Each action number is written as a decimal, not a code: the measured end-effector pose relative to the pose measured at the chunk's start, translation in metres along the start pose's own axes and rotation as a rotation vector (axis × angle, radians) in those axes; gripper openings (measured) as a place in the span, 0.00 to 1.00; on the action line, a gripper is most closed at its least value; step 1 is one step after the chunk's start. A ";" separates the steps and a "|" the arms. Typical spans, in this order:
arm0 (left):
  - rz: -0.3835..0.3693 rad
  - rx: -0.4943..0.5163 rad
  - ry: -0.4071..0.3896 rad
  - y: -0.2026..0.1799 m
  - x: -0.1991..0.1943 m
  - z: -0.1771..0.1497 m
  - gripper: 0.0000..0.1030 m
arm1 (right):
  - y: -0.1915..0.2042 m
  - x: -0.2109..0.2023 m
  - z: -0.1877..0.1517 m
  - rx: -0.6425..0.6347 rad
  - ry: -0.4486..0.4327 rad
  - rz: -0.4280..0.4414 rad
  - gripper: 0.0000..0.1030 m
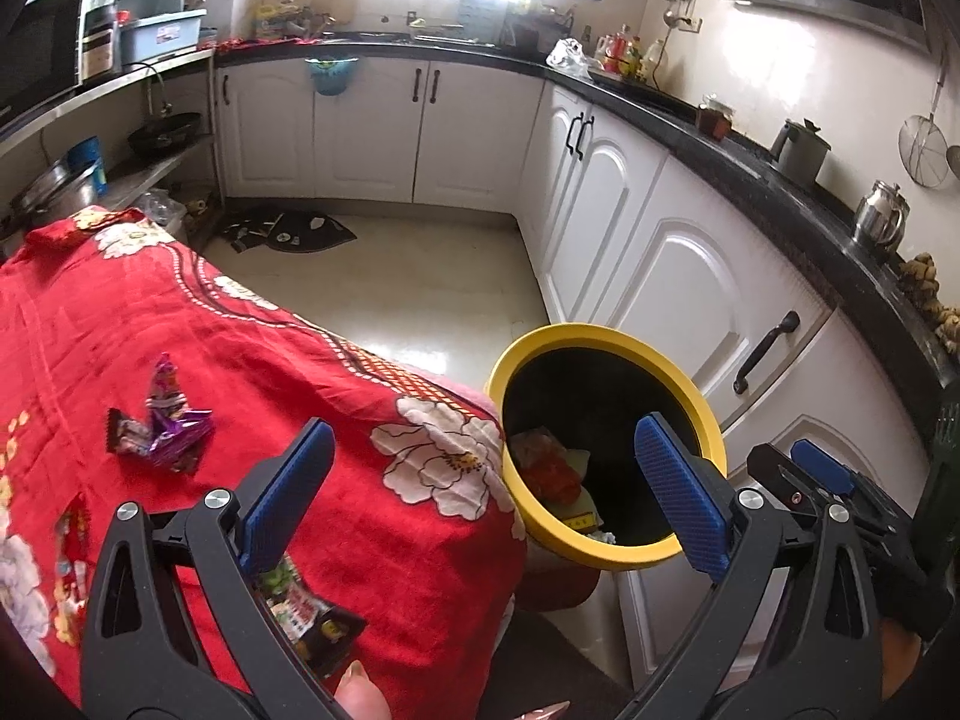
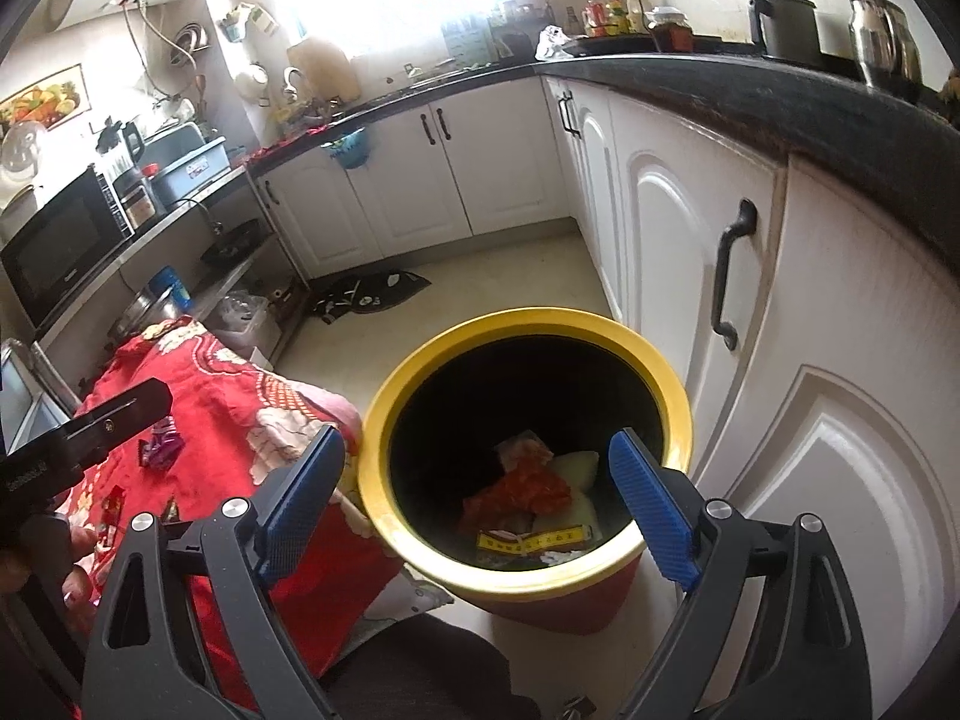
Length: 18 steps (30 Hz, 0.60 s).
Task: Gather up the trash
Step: 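Move both tools back toward the wrappers on the bedspread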
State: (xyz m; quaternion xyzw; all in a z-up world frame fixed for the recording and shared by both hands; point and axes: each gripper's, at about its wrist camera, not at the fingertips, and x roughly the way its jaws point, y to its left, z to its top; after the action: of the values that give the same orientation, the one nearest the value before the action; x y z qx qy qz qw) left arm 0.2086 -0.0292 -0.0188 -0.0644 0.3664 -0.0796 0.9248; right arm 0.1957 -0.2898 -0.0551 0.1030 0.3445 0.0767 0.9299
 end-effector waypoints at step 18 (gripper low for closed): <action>0.042 -0.074 -0.050 0.039 -0.034 -0.008 0.90 | 0.035 -0.016 0.000 -0.058 -0.020 0.063 0.85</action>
State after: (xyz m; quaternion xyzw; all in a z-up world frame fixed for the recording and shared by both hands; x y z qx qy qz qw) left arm 0.1825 0.0157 -0.0084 -0.0927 0.3469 -0.0451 0.9322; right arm 0.1814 -0.2599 -0.0363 0.0878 0.3296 0.1150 0.9330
